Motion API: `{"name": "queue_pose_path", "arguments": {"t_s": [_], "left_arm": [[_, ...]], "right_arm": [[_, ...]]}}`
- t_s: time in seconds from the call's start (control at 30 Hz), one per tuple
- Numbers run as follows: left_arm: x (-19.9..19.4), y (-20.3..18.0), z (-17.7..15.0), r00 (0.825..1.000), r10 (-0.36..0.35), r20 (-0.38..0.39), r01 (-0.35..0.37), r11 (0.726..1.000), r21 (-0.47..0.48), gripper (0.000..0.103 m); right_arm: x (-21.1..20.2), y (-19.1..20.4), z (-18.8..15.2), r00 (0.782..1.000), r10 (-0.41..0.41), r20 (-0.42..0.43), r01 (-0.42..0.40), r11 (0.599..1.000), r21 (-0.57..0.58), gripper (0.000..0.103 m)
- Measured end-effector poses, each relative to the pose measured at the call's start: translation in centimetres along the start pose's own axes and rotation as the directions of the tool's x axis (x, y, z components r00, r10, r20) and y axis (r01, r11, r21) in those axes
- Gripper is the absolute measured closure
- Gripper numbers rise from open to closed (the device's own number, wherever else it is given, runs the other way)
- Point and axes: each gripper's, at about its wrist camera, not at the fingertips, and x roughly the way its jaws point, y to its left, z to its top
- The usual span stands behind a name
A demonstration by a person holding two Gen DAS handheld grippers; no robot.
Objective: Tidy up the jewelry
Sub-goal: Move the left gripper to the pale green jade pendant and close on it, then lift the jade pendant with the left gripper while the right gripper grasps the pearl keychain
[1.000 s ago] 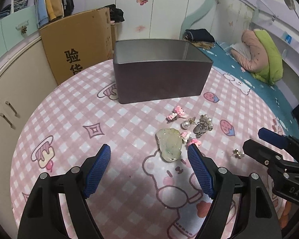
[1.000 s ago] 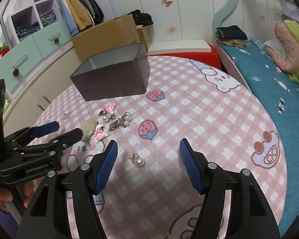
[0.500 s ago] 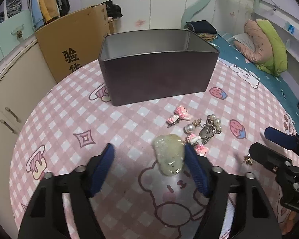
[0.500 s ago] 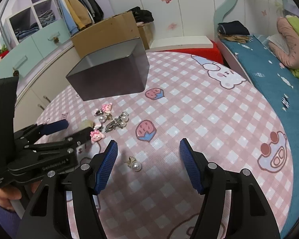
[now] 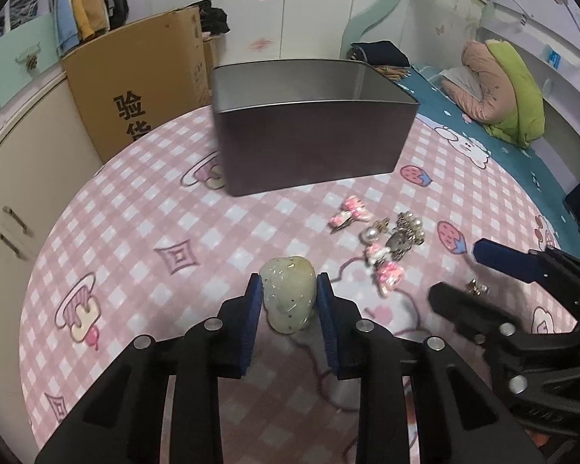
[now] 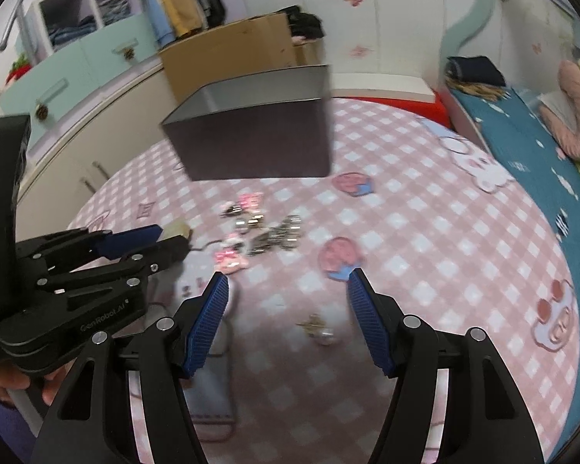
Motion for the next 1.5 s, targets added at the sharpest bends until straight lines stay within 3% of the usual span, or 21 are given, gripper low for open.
{"name": "queue_pose_path", "arguments": {"t_s": [0.17, 0.47, 0.6, 1.07, 1.1, 1.17, 1.27, 1.4, 1.5], "left_arm": [[-0.8, 1.6, -1.0, 1.000, 0.010, 0.000, -0.010, 1.000, -0.026, 0.076], [-1.6, 3.4, -1.8, 1.000, -0.005, 0.002, 0.005, 0.998, -0.058, 0.076], [-1.6, 3.1, -1.7, 1.000, -0.020, 0.003, 0.020, 0.998, -0.054, 0.076], [-2.8, 2.2, -0.5, 0.996, -0.084, 0.032, 0.086, 0.995, -0.056, 0.076], [-3.0, 2.1, -0.3, 0.995, -0.091, 0.039, 0.093, 0.994, -0.053, 0.076], [-3.4, 1.9, 0.1, 0.993, -0.104, 0.049, 0.107, 0.993, -0.048, 0.076], [-4.2, 1.4, 1.2, 0.991, -0.113, 0.075, 0.115, 0.993, -0.029, 0.076], [-4.7, 1.2, 1.9, 0.989, -0.113, 0.094, 0.115, 0.993, -0.023, 0.076], [-4.6, 1.3, 1.6, 0.990, -0.116, 0.085, 0.119, 0.992, -0.030, 0.076]], "right_arm": [[1.0, 2.3, 0.2, 1.000, -0.001, -0.010, 0.000, 0.999, -0.050, 0.041], [2.4, 4.2, 0.8, 0.999, -0.018, -0.027, 0.015, 0.995, -0.098, 0.063], [2.6, 4.1, 1.1, 0.999, -0.039, -0.029, 0.036, 0.993, -0.111, 0.079], [-0.5, 2.9, 1.9, 1.000, -0.005, 0.031, 0.008, 0.997, -0.083, 0.079], [-0.9, 2.7, 2.1, 0.999, -0.001, 0.040, 0.004, 0.997, -0.077, 0.080], [-1.8, 2.4, 2.4, 0.998, 0.004, 0.056, 0.000, 0.997, -0.073, 0.091], [-2.6, 1.9, 3.0, 0.997, -0.003, 0.078, 0.008, 0.998, -0.070, 0.091], [-2.5, 0.9, 3.3, 0.998, 0.028, 0.051, -0.026, 0.998, -0.053, 0.088], [-1.2, 0.8, 2.7, 1.000, -0.010, 0.013, 0.010, 0.998, -0.055, 0.088]]}}
